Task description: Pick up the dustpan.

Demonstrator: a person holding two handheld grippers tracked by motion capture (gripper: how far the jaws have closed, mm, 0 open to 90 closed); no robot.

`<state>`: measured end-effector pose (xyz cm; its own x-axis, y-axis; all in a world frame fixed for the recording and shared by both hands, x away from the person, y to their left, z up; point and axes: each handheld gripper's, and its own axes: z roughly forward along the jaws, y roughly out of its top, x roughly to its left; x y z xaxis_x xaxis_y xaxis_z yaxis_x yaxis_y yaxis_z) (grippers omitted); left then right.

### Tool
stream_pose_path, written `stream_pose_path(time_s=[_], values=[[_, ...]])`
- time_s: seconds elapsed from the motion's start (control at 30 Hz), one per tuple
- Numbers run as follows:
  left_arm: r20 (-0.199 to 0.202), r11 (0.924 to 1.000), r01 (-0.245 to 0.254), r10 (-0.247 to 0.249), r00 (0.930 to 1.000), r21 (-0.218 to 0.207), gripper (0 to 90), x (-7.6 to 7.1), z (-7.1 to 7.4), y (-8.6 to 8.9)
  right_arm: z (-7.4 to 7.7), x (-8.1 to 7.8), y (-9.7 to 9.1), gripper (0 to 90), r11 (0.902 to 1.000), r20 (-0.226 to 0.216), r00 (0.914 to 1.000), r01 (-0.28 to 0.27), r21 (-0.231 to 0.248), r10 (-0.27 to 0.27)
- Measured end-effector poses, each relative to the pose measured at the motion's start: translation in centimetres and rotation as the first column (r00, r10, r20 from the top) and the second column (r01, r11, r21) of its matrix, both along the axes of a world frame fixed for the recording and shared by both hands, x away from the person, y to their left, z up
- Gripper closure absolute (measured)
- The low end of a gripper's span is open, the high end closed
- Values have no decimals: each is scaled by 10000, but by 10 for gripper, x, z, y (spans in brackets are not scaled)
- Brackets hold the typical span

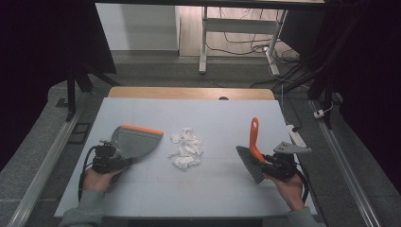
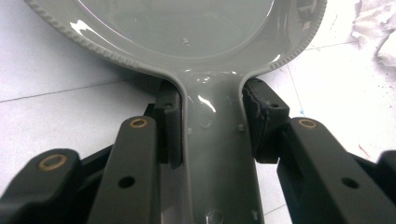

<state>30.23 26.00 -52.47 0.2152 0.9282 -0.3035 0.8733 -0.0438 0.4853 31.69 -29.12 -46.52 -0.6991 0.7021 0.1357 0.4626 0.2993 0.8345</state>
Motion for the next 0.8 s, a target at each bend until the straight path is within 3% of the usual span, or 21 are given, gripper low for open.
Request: stream_pose_path(time_s=[0.17, 0.8], values=[[7, 9999, 100, -100, 9999, -98, 620, -1, 1, 3, 0, 0, -1, 701, 10000, 20, 10000, 31, 11, -31], [862, 9983, 564, -546, 9948, -178, 622, -9, 13, 15, 2, -1, -2, 701, 9999, 95, 9999, 61, 83, -62]])
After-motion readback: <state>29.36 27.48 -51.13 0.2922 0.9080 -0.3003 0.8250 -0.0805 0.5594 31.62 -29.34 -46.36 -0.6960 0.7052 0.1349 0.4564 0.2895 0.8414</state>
